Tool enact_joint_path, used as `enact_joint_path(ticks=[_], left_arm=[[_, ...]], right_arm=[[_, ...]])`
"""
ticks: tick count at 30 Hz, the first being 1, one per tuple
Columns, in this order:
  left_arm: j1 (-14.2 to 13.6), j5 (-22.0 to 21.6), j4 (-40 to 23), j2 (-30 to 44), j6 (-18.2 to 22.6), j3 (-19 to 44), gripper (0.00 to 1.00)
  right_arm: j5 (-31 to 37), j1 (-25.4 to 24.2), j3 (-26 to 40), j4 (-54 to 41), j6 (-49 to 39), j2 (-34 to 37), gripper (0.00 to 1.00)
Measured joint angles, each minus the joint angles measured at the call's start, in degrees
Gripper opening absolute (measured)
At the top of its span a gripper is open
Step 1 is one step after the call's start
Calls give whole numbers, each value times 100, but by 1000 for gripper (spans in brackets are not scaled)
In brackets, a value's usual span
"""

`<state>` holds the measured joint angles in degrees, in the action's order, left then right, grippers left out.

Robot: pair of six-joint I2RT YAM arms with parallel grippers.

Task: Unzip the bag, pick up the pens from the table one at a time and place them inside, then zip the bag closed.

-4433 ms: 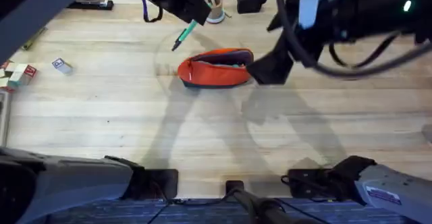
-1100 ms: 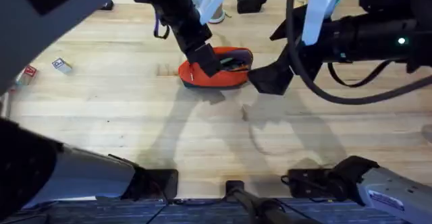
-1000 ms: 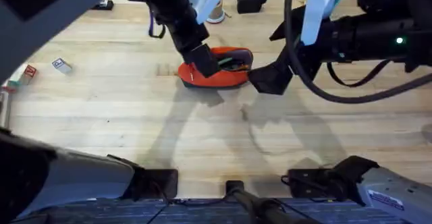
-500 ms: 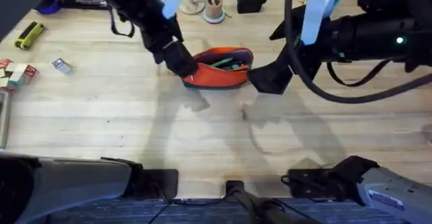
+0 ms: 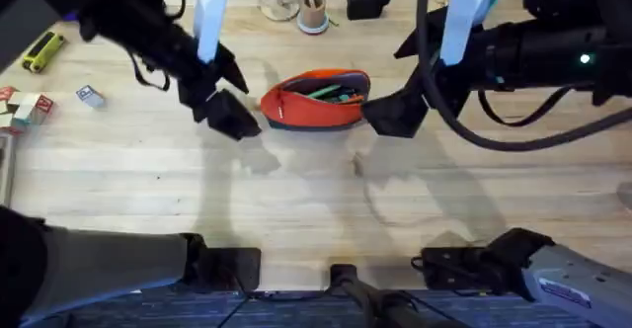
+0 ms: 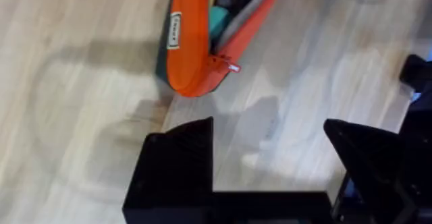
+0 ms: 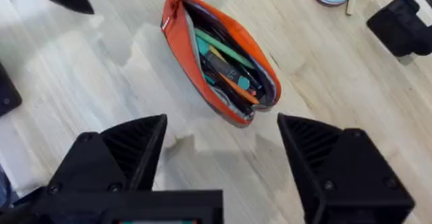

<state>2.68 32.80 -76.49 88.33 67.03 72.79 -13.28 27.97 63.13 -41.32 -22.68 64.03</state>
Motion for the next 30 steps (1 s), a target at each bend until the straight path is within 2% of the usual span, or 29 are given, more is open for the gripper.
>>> enact_joint_path(ticks=[4,7,9,15,19,23,26,27,30], left_arm=[[341,367,25,0,390,-256,995],[533,556,439,0,568,-275,995],[591,611,627,0,635,-275,995],[604,663,557,0,875,-318,995],[662,692,435,0,1508,-580,995],[880,931,469,0,2265,-930,995],[1115,1225,602,0,2724,-1080,996],[1361,1568,808,0,2978,-1136,995],[1580,1930,905,0,3199,-1153,996]], right_arm=[[0,0,0,9,0,0,997],[0,-2,0,18,0,0,998],[0,0,0,47,0,0,998],[0,0,0,190,-4,0,998],[0,0,0,190,-4,0,998],[0,0,0,190,-4,0,998],[0,0,0,190,-4,0,998],[0,0,0,190,-4,0,998],[0,0,0,210,-4,0,998]])
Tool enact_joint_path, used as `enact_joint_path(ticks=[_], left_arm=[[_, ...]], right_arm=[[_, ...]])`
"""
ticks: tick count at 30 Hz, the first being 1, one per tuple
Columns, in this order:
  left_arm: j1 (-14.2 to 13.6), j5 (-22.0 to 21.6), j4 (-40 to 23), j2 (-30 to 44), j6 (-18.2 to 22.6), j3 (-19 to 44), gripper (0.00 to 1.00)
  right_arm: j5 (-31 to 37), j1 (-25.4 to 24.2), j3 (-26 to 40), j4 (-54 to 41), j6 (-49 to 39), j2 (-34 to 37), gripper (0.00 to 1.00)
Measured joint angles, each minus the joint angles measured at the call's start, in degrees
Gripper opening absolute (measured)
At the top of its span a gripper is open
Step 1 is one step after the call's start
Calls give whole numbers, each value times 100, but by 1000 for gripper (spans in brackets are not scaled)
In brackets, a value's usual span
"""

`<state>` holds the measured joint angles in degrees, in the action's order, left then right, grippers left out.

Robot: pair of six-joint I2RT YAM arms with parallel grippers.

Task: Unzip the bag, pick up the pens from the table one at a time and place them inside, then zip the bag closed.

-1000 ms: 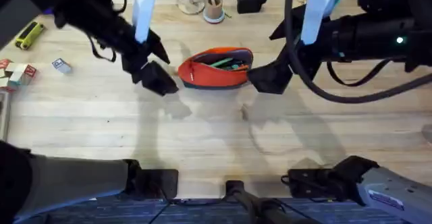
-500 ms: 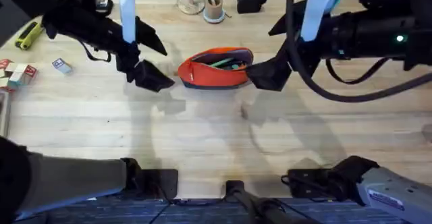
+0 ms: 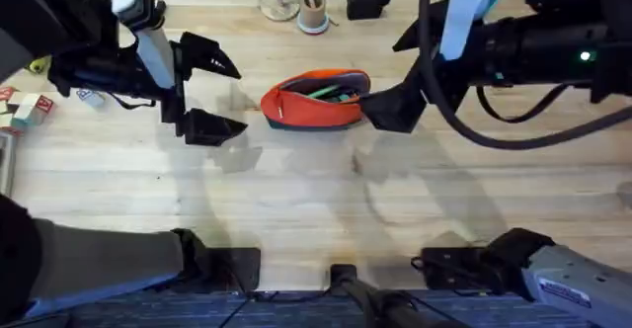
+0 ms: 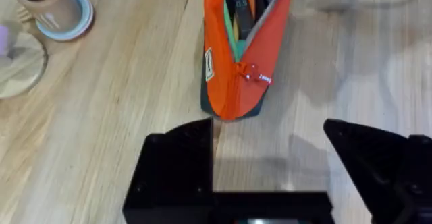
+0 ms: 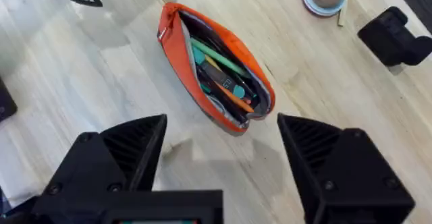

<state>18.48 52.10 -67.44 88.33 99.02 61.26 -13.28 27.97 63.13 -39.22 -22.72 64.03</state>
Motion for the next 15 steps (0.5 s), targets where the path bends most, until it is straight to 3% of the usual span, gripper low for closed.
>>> enact_joint_path(ticks=[8,15], left_arm=[[0,61,17,0,112,-27,996],[0,63,18,0,116,-27,995]], right_arm=[[-157,49,0,22,11,52,997],[-350,499,0,66,149,353,997]])
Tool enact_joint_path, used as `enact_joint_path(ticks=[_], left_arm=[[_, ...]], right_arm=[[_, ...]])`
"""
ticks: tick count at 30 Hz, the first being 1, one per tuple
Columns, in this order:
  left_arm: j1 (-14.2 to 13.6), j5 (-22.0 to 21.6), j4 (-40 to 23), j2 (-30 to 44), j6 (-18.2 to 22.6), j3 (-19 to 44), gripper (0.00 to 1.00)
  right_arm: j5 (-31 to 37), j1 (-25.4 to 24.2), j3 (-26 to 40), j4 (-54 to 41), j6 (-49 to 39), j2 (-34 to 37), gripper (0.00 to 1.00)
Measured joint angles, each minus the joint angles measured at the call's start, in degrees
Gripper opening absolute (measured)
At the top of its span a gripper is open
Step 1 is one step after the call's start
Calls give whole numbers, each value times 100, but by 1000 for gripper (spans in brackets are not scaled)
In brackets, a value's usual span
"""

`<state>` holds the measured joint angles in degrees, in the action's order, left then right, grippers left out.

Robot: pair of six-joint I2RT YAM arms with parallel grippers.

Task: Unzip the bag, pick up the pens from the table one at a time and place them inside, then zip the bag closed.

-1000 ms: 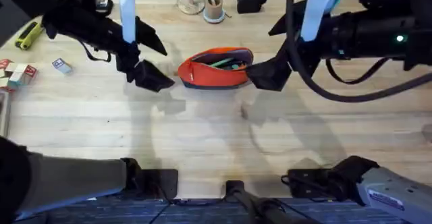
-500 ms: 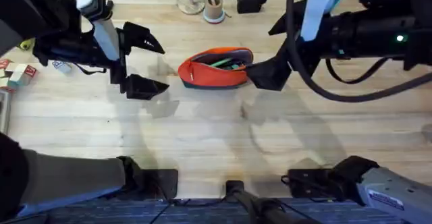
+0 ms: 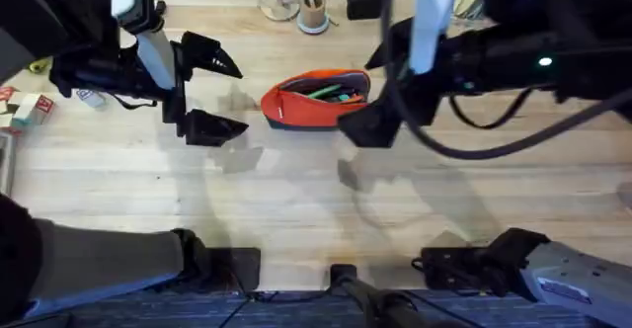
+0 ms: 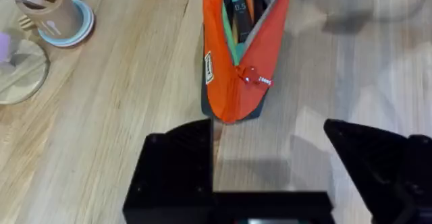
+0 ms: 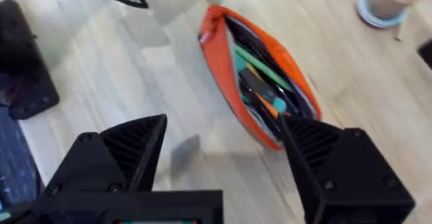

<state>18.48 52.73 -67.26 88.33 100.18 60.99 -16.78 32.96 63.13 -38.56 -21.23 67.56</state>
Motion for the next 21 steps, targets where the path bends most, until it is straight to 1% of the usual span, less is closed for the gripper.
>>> enact_joint_path(ticks=[6,10,14,21], left_arm=[[0,0,72,0,15,0,995],[0,4,107,0,15,0,994],[-1,4,105,0,15,0,994],[-2,4,105,0,15,0,994]], right_arm=[[-26,453,0,486,78,279,997],[-63,604,0,687,408,363,997],[-65,616,0,830,1037,581,997],[-65,616,0,1168,2403,966,997]])
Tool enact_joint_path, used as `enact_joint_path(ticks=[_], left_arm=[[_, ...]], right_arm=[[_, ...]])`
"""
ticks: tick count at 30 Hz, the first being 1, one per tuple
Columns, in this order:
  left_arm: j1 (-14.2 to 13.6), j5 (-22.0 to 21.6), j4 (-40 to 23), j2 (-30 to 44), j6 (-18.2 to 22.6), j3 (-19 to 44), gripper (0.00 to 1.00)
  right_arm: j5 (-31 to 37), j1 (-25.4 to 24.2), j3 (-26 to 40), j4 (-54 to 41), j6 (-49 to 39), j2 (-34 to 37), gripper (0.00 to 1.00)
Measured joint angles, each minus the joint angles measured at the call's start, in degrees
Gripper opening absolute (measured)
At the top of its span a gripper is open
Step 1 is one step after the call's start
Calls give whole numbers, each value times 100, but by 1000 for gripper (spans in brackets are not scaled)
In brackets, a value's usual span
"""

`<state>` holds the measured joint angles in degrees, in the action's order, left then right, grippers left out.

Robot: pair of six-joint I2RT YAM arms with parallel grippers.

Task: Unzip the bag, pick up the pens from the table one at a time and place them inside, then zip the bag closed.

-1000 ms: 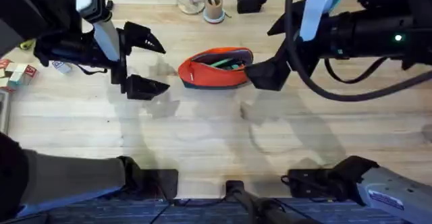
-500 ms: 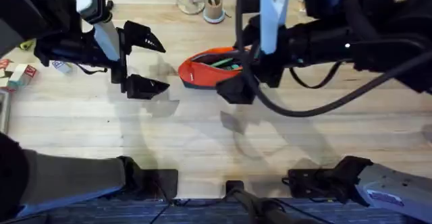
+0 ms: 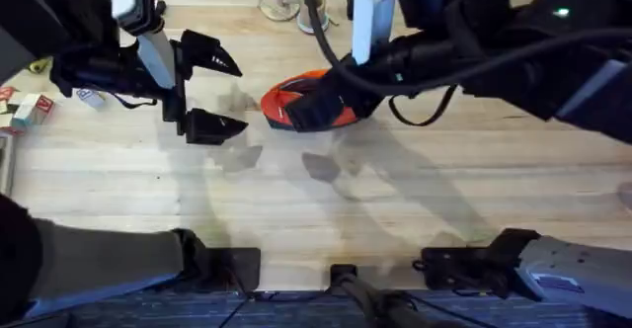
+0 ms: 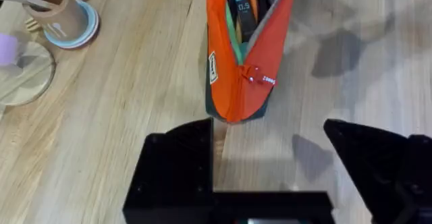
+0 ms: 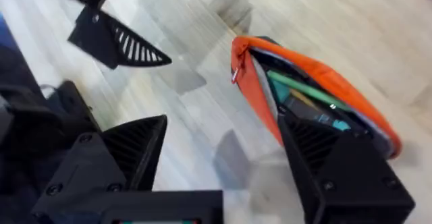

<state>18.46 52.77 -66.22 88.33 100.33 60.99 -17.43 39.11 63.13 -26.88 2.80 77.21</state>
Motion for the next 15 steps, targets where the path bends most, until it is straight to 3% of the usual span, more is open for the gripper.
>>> enact_joint_path(ticks=[7,15], left_arm=[[2,2,0,0,0,0,994],[1,0,0,0,0,0,994]], right_arm=[[0,75,0,201,1025,291,997],[-6,394,0,427,1181,365,997]])
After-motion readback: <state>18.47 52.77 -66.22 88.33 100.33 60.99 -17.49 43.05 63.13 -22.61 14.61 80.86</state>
